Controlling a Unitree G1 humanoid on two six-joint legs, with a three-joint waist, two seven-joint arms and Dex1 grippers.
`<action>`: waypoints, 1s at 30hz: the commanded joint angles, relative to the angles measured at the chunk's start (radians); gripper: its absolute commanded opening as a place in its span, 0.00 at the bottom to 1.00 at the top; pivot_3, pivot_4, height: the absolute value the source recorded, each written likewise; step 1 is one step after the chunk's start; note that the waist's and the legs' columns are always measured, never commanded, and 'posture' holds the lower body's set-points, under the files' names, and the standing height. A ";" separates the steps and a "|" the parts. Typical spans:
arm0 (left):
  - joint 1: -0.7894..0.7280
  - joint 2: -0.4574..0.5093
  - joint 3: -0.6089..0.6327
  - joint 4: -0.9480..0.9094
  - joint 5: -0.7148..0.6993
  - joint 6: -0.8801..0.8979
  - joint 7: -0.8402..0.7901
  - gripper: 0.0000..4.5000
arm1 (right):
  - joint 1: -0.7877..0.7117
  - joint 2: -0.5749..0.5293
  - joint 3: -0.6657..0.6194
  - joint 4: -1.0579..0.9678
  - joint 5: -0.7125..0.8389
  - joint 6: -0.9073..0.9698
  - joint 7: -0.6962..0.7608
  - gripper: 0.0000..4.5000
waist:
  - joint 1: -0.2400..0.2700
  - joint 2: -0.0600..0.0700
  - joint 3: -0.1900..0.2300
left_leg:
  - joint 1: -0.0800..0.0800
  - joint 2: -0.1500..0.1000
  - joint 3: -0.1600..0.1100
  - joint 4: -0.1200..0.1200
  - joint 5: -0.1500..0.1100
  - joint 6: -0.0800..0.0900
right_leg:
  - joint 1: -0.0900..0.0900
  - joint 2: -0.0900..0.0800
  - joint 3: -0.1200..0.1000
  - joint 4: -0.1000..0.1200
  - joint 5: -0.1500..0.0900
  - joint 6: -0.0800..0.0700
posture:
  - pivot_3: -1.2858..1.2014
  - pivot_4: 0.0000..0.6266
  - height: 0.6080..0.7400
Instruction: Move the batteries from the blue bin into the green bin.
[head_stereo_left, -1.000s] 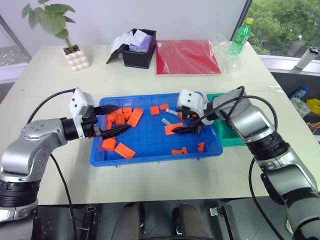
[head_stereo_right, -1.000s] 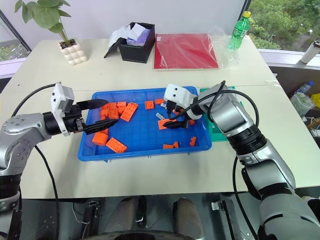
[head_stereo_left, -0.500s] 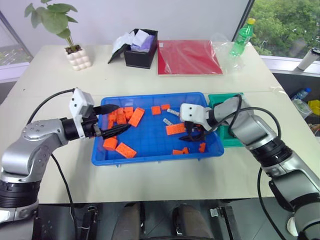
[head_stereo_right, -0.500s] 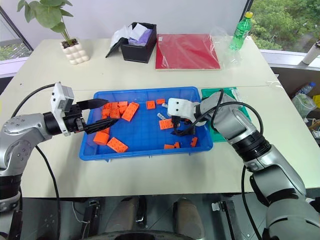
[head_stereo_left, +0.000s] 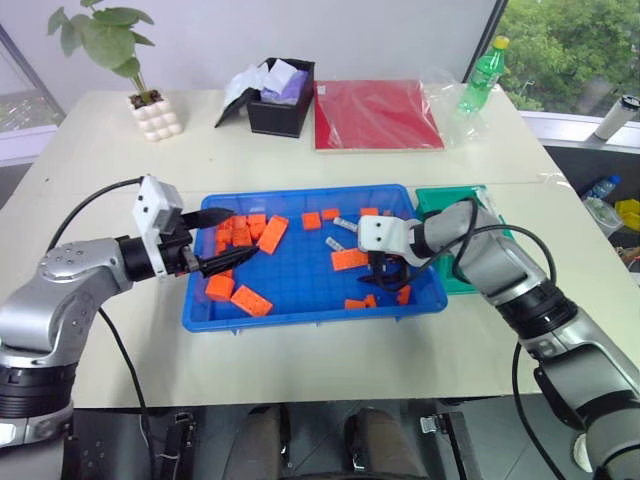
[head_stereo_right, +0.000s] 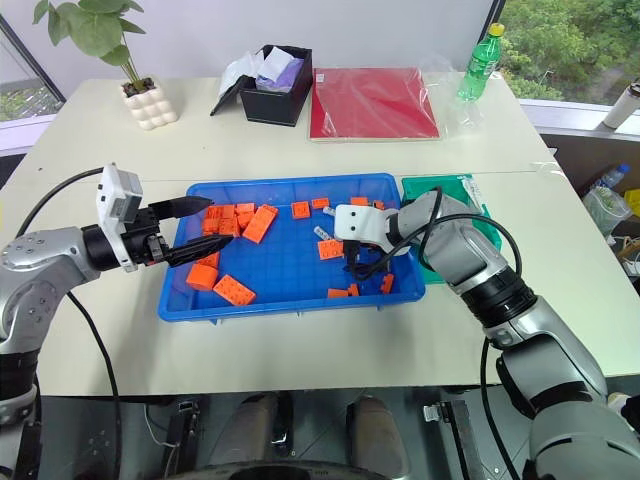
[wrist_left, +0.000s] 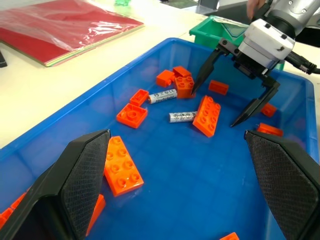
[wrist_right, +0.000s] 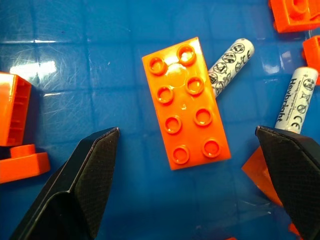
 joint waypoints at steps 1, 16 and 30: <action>0.001 0.016 0.035 -0.028 -0.013 -0.009 -0.008 1.00 | 0.007 0.003 -0.016 -0.013 -0.014 -0.018 -0.004 1.00 | 0.000 0.000 0.000 | 0.000 0.000 0.000 0.000 0.000 0.000 | 0.000 0.000 0.000 0.000 0.000 0.000 | 0.52 0.24 1.00; 0.005 0.009 0.036 -0.027 -0.011 -0.011 -0.009 1.00 | 0.019 0.018 -0.030 -0.036 -0.035 -0.006 -0.040 1.00 | 0.000 0.000 0.000 | 0.000 0.000 0.000 0.000 0.000 0.000 | 0.000 0.000 0.000 0.000 0.000 0.000 | 0.52 0.24 1.00; 0.014 0.029 0.023 -0.025 0.003 -0.018 -0.037 1.00 | 0.016 0.032 -0.039 -0.068 -0.038 0.040 -0.042 1.00 | 0.000 0.000 0.000 | 0.000 0.000 0.000 0.001 0.000 0.000 | 0.000 0.000 0.000 0.000 0.000 0.000 | 0.52 0.24 1.00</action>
